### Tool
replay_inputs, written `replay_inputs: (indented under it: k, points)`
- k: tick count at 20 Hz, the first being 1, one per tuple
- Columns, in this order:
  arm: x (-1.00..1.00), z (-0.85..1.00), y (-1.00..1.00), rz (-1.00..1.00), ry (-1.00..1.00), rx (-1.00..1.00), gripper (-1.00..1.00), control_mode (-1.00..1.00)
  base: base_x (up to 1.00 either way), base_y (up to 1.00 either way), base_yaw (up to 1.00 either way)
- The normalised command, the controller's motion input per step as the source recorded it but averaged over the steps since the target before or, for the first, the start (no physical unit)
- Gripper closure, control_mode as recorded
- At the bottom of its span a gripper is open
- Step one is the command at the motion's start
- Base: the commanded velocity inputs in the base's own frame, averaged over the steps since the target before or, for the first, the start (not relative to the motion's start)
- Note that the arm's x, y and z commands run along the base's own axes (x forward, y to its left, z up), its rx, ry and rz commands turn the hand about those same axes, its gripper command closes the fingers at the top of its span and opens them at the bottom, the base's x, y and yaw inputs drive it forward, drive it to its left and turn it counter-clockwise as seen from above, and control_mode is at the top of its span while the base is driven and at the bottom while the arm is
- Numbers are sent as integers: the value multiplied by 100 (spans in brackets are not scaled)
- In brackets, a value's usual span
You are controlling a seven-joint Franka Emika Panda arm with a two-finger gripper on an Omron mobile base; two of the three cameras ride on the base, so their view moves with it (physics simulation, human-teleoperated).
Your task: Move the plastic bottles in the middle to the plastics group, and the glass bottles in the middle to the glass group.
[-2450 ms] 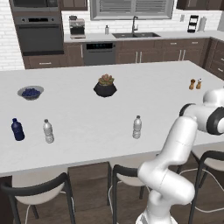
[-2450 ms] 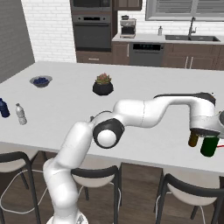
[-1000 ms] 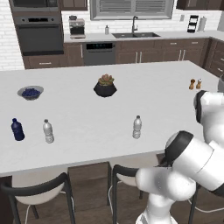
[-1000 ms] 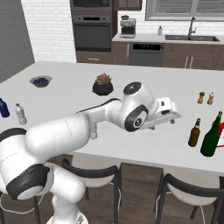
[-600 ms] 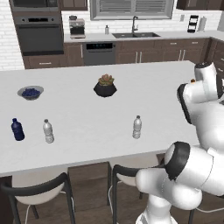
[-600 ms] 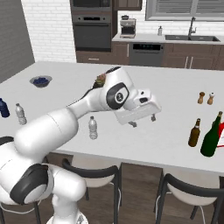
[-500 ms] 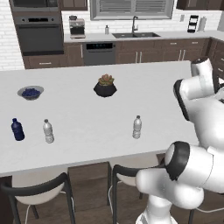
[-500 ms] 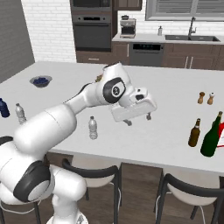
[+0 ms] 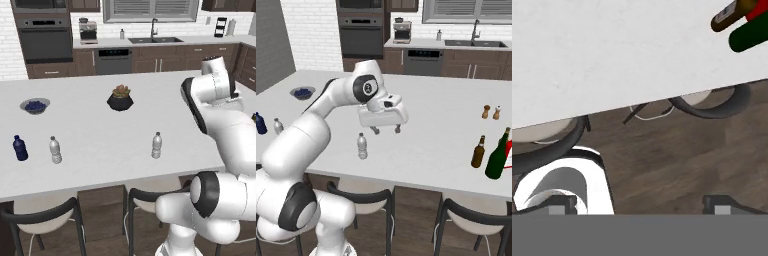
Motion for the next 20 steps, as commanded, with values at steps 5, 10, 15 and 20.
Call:
replay_inputs:
  k: [5,10,15,20]
  points:
    - [1,-15,95,-20,-15,11,-100,-100,0,0,0]
    - [3,-33,62,-4,-16,24,-100,-100,0,0,0]
    - [31,-34,38,-4,-21,15,-100,-100,0,0,0]
    - [60,-17,41,-5,-2,0,-100,-100,0,0,0]
